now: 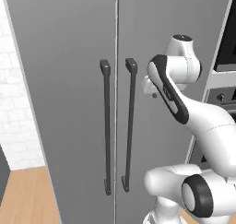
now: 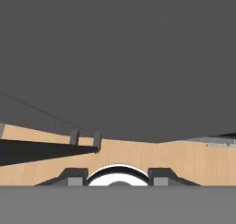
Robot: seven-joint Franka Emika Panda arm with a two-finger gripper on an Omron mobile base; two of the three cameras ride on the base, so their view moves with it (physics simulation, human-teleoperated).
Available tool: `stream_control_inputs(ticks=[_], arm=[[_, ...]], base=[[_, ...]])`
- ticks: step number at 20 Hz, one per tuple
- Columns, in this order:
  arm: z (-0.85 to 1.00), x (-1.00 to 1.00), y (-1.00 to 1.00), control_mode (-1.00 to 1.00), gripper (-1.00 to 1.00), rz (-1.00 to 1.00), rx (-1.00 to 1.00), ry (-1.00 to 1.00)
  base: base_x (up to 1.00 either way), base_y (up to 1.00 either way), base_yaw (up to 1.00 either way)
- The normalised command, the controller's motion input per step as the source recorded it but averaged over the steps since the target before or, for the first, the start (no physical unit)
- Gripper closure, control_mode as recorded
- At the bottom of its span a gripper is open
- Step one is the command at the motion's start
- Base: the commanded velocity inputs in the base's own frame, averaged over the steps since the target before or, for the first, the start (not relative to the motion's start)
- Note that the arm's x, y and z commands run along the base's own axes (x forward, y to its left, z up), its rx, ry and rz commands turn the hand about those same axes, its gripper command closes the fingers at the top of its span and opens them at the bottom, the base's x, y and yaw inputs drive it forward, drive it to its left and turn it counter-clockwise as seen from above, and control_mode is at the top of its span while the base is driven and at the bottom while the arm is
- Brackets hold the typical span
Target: Take the strawberry from the fridge and place it on top of the pancake, located on the dining counter.
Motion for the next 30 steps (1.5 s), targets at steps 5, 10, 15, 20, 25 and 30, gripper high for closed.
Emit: stream_control_inputs(ticks=[5,10,15,20,25,30], arm=[[0.0,-0.01,0.0,1.0,-1.0,0.0,0.0,0.0],[0.0,0.0,0.0,1.0,-1.0,0.0,0.0,0.0],[0.0,0.0,0.0,1.0,-1.0,0.0,0.0,0.0],[0.0,0.0,0.0,1.0,-1.0,0.0,0.0,0.0],[0.0,0.0,0.0,1.0,-1.0,0.0,0.0,0.0],[0.0,0.0,0.0,1.0,-1.0,0.0,0.0,0.0]], base=[[-0.36,0.0,0.0],[-0.69,0.15,-0.01],[-0.1,0.54,-0.06],[0.0,0.58,-0.04],[-0.11,0.1,0.0],[-0.38,0.0,0.0]])
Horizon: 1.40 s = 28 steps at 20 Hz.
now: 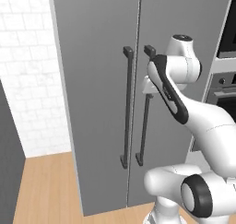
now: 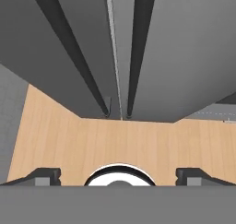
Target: Take the strawberry from the fridge and place it on top of the pancake, located on the dining counter.
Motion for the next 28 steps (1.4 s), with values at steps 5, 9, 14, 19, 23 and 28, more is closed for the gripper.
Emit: stream_control_inputs(ticks=[5,9,14,19,23,28], arm=[[0.0,0.0,0.0,1.0,-1.0,0.0,0.0,0.0],[0.0,0.0,0.0,-1.0,-1.0,0.0,0.0,0.0],[-0.28,0.43,-0.02,-1.0,-1.0,-0.09,-0.05,-0.31],[-0.26,0.53,-0.02,-1.0,-1.0,-0.22,-0.06,-0.43],[-0.07,0.43,-0.23,-1.0,-1.0,-0.03,0.02,-0.43],[0.0,0.4,-0.33,-1.0,-1.0,0.1,0.08,-0.1]], base=[[-0.34,0.0,0.0],[0.0,0.0,0.0],[0.0,0.0,0.0],[0.0,0.0,0.0],[0.0,0.0,0.0],[0.0,0.0,0.0]])
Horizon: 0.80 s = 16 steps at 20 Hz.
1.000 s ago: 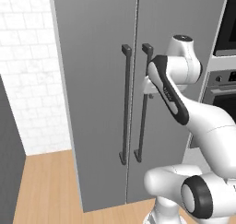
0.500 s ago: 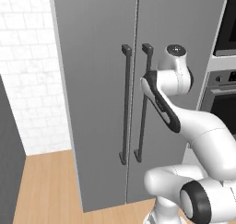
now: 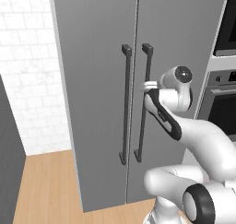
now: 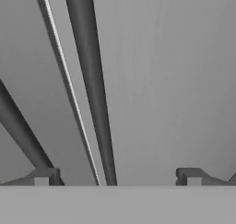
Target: Take the strawberry from the fridge and place it on top of the pancake, located on the dining counter.
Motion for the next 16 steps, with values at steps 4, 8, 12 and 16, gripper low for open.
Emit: stream_control_inputs(ticks=[4,8,12,16], arm=[[0.0,0.53,0.0,-1.0,-1.0,0.0,0.0,0.0],[-0.01,0.63,0.01,-1.0,-1.0,0.02,0.0,0.01],[0.0,0.36,0.0,-1.0,-1.0,0.0,0.0,-0.03],[0.0,0.39,0.03,-1.0,-1.0,0.0,0.0,-0.03]], base=[[0.0,0.0,0.0],[0.0,0.0,0.0],[0.0,0.0,0.0],[0.0,0.0,0.0]])
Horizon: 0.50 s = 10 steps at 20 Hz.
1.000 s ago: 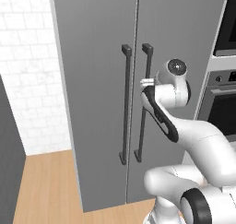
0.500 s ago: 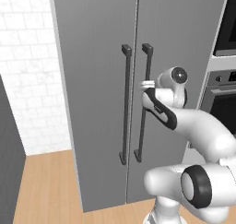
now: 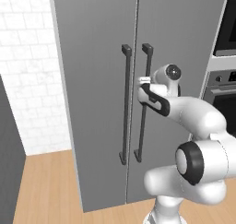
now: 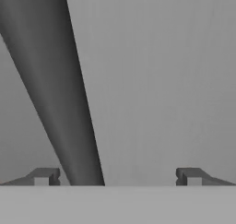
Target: Take the strawberry from the fridge and place it on top of the pancake, located on the dining counter.
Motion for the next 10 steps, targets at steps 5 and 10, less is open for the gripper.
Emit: stream_control_inputs(ticks=[5,10], arm=[[0.0,0.48,0.0,-1.0,-1.0,0.0,0.0,-0.01],[0.0,0.47,0.01,-1.0,-1.0,0.0,0.0,0.0]], base=[[0.0,0.0,0.0],[0.0,0.0,0.0]])
